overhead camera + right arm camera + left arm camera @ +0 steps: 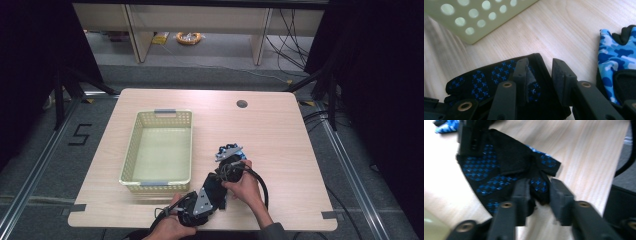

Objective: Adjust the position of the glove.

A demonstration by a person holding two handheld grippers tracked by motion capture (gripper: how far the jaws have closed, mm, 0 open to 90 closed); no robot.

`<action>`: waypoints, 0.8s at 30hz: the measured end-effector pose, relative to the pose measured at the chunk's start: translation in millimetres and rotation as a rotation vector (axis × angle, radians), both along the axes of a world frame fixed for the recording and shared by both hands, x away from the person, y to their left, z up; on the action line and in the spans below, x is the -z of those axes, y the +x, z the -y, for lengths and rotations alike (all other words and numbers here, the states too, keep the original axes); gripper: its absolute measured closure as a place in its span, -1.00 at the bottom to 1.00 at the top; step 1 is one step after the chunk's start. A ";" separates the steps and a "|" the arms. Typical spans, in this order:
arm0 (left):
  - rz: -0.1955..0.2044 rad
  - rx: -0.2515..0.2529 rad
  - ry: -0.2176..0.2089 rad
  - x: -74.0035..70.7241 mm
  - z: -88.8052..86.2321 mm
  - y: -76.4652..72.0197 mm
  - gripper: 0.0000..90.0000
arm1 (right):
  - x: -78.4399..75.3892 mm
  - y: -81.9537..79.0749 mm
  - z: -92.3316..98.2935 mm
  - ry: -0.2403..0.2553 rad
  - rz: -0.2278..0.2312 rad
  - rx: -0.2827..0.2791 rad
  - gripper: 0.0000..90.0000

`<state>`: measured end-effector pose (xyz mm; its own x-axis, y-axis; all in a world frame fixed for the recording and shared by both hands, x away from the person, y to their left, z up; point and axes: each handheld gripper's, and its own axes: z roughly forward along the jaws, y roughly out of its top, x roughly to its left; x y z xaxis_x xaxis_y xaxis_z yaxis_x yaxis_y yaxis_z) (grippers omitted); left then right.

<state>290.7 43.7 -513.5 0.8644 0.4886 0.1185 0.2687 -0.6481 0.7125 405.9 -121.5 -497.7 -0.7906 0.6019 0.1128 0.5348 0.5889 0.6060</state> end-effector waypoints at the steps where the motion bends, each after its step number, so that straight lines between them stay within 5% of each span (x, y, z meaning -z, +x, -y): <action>1: 0.001 -0.001 0.004 -0.6 -0.9 0.4 0.71 | -1.4 -1.2 0.2 -0.010 -0.010 0.003 0.61; 4: -0.004 -0.015 -0.008 -0.2 -3.7 0.4 0.80 | -3.8 -3.9 0.5 -0.031 -0.020 0.043 0.83; 5: 0.003 -0.013 0.004 -0.9 -6.6 1.3 0.82 | -0.4 -2.5 3.9 0.000 -0.007 0.018 0.88; 9: 0.005 -0.020 0.009 -1.7 -10.3 1.9 0.84 | -0.8 -4.4 9.9 0.016 -0.030 0.043 0.92; 13: -0.008 -0.007 -0.002 -2.0 -14.4 3.8 0.86 | -2.7 -5.3 14.0 0.045 -0.003 0.035 0.95; 16: 0.004 -0.027 0.007 -4.1 -19.8 4.2 0.87 | -9.7 -12.2 19.5 0.045 -0.016 0.089 0.96; 24: 0.042 -0.037 -0.014 -13.0 -30.2 8.8 0.89 | -25.3 -35.7 42.3 0.176 0.005 0.140 0.96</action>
<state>299.5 74.0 -500.5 0.8400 0.5222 0.1472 0.2622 -0.6283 0.7325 370.2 -163.9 -472.4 -0.7015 0.6771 0.2226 0.6008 0.3937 0.6958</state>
